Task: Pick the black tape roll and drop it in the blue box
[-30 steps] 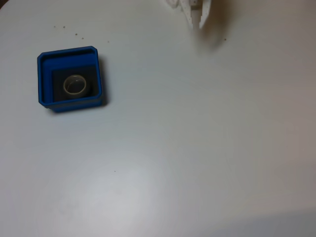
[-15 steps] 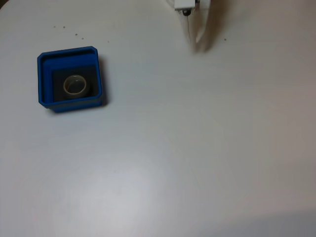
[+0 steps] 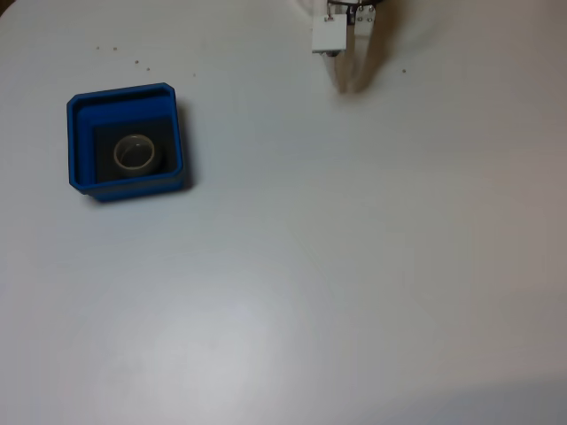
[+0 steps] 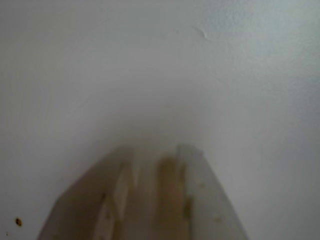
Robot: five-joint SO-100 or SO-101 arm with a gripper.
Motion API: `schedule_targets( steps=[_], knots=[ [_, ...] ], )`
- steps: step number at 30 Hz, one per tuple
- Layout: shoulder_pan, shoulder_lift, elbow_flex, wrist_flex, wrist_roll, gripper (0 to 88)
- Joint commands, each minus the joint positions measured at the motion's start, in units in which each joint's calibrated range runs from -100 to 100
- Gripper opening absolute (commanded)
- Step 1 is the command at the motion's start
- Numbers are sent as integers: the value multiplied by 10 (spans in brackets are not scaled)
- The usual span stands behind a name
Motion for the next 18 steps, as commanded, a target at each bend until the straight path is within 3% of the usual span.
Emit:
schedule_targets(
  steps=[1,7,14,18],
  knots=[
    [-5,-39,8,-13,2,10],
    [-5,-38,8,-117,18,10],
    [-5,-38,9,-309,194,10],
    [-5,-38,9,-370,227,10]
  ],
)
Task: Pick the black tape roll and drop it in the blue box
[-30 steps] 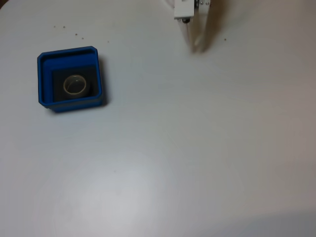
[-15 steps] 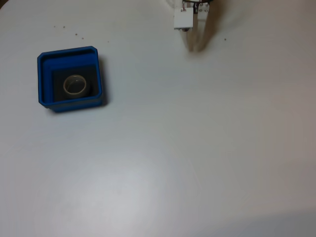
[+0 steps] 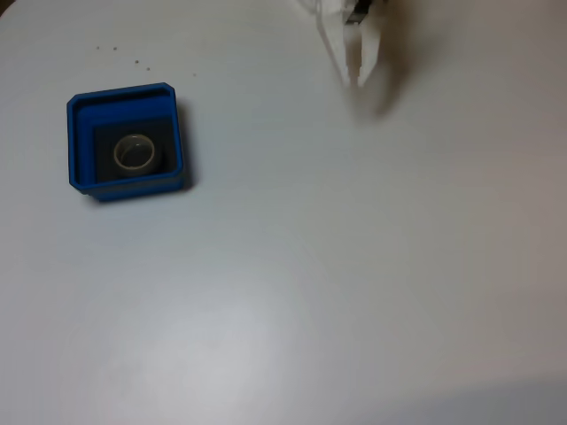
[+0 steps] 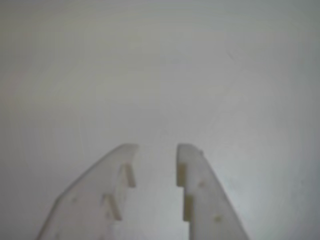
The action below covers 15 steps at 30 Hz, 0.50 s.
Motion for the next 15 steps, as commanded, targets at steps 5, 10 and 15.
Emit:
schedule_targets(
  steps=[5,10,15],
  knots=[
    [-5,-38,9,-102,20,10],
    [-6,-38,9,-121,20,10],
    [-28,-38,9,-122,20,10]
  ],
)
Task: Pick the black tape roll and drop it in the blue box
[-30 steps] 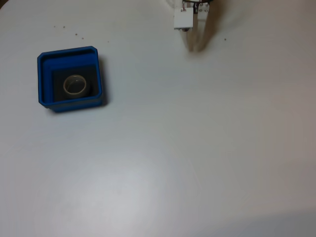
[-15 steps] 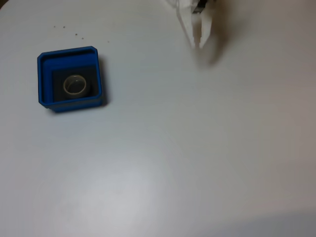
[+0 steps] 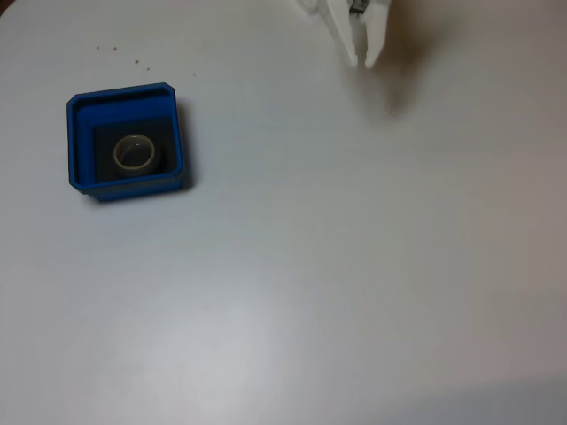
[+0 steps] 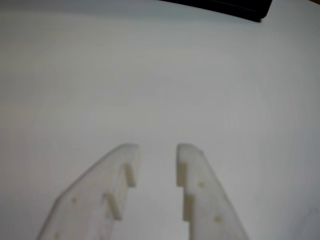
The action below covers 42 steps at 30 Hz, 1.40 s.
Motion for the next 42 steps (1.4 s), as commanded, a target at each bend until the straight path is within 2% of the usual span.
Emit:
schedule_targets(
  steps=[1,13,42],
  knots=[
    [-15,-38,9,-14,3,10],
    [-16,-39,9,-57,6,10],
    [-14,-34,9,-52,8,10]
  ],
)
